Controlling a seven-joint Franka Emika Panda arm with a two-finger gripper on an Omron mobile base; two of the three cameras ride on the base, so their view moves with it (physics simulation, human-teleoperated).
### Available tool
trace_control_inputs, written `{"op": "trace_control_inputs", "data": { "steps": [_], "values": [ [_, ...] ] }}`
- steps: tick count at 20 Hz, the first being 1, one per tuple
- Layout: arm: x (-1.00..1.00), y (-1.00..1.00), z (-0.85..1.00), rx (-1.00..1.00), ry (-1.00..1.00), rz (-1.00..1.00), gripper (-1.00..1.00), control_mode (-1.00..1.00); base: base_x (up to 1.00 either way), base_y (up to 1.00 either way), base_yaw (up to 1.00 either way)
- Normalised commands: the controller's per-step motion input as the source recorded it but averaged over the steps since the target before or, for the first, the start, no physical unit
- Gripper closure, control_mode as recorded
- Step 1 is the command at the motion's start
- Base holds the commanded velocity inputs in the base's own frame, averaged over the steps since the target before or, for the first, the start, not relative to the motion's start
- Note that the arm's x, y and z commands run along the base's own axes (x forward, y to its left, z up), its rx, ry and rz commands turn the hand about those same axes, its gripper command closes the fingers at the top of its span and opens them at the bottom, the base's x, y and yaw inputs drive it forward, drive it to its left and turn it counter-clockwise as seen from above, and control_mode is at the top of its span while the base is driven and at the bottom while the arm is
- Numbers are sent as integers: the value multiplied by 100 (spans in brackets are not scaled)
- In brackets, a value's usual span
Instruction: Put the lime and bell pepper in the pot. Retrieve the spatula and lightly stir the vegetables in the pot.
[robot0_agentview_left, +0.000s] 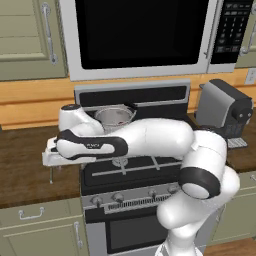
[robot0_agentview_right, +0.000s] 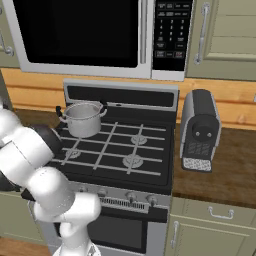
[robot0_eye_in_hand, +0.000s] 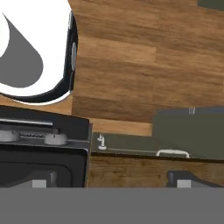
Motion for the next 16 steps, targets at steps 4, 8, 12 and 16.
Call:
{"op": "trace_control_inputs", "data": {
  "steps": [4,8,12,16],
  "values": [
    [10,68,-41,-2,4,0,-100,-100,0,0,0],
    [32,36,-57,-1,0,0,-100,-100,0,0,0],
    [47,8,-52,0,0,0,-100,-100,0,0,0],
    [38,11,-42,0,0,0,-100,-100,0,0,0]
  ]
}}
